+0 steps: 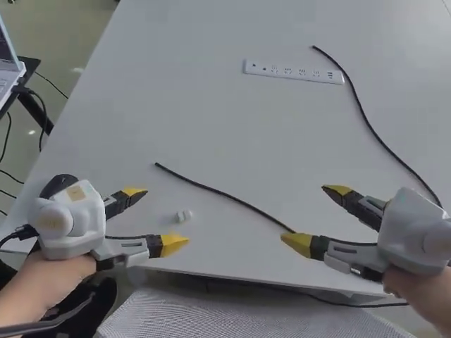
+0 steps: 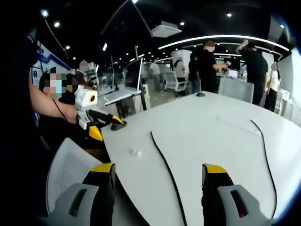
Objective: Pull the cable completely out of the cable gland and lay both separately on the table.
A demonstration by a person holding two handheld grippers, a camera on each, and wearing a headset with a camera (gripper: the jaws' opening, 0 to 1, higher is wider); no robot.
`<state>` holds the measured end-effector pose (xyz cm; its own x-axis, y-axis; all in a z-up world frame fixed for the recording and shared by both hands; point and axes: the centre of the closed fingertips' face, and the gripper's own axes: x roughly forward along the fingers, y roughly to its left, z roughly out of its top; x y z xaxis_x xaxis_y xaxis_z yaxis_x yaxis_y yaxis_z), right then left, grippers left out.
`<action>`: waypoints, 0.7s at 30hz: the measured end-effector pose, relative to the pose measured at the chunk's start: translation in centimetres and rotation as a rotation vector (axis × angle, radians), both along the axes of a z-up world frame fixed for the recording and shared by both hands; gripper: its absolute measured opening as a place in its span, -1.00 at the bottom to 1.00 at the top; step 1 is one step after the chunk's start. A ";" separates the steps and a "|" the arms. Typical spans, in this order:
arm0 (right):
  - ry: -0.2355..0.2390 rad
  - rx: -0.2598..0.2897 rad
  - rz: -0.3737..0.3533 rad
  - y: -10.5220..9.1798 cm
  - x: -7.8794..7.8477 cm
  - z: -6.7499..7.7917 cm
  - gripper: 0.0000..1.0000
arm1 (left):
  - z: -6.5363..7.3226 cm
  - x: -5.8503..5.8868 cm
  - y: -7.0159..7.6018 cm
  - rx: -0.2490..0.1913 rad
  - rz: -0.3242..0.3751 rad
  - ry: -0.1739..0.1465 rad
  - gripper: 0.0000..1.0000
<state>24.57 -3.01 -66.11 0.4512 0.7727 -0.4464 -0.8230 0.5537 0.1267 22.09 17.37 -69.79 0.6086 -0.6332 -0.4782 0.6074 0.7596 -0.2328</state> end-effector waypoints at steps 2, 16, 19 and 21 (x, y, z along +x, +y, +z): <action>0.011 -0.006 -0.001 -0.5 -0.2 -0.5 0.55 | -0.3 -0.3 -0.1 0.014 0.001 0.001 0.68; 0.088 -0.007 0.028 -1.7 -3.1 -3.0 0.98 | -0.1 -1.0 0.4 0.019 0.024 0.006 0.85; 0.089 -0.029 0.032 -1.9 -3.3 -3.5 0.98 | -0.1 -1.0 0.5 0.021 0.028 0.008 0.85; 0.092 -0.038 0.036 -1.9 -3.4 -3.7 0.98 | -0.2 -1.0 0.6 0.018 0.031 0.012 0.88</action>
<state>21.19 -4.88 -69.79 0.3791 0.7696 -0.5137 -0.8284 0.5297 0.1822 21.08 17.96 -69.98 0.6221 -0.6051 -0.4968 0.5805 0.7823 -0.2260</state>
